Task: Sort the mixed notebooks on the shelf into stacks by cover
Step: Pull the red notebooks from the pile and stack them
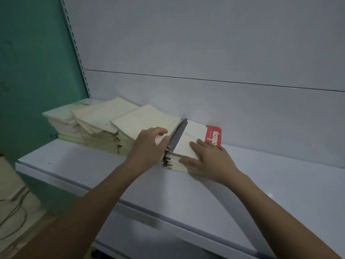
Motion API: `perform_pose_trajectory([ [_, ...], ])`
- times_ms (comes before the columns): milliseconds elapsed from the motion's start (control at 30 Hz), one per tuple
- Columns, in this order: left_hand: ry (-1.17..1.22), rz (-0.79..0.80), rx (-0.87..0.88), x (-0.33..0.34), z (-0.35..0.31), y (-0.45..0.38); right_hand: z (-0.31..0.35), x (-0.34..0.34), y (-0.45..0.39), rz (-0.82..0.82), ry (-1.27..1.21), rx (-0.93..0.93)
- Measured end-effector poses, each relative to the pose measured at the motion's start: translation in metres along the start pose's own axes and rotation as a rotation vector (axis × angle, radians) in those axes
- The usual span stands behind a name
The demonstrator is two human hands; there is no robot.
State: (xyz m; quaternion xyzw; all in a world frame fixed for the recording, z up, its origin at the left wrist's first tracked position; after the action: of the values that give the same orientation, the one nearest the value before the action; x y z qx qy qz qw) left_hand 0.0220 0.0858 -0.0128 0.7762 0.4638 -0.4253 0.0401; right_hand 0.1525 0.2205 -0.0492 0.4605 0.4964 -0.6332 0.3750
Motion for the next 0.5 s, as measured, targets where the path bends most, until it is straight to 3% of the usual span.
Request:
perform_pose_trajectory([
  [67,0.111,-0.023,-0.018,0.002,-0.001,0.002,0.0,-0.01,0.005,-0.03,-0.108,0.032],
  [133,0.306,0.065,-0.135,0.006,-0.001,-0.002,-0.001,-0.021,0.009,-0.124,-0.295,0.106],
  [267,0.935,0.608,-0.604,0.022,-0.007,-0.011,0.021,-0.044,0.011,-0.299,-0.459,0.019],
  [367,1.069,0.846,-0.644,0.019,-0.014,-0.009,0.054,-0.037,0.008,-0.188,-0.431,-0.117],
  [500,0.987,0.853,-0.66,0.016,0.004,-0.009,0.065,-0.018,0.002,0.001,-0.425,-0.1],
])
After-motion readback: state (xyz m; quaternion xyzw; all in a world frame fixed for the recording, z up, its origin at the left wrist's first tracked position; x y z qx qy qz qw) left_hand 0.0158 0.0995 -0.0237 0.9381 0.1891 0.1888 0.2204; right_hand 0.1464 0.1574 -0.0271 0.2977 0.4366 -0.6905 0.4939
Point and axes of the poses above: each hand's wrist, its own y-axis away from the middle knuckle, its own x-axis out of the palm, z = x × y, the point moved 6 cm from there along -y, towards the middle knuckle, and after that the axes turned 11 degrees about -x, right-handed, at the moved point
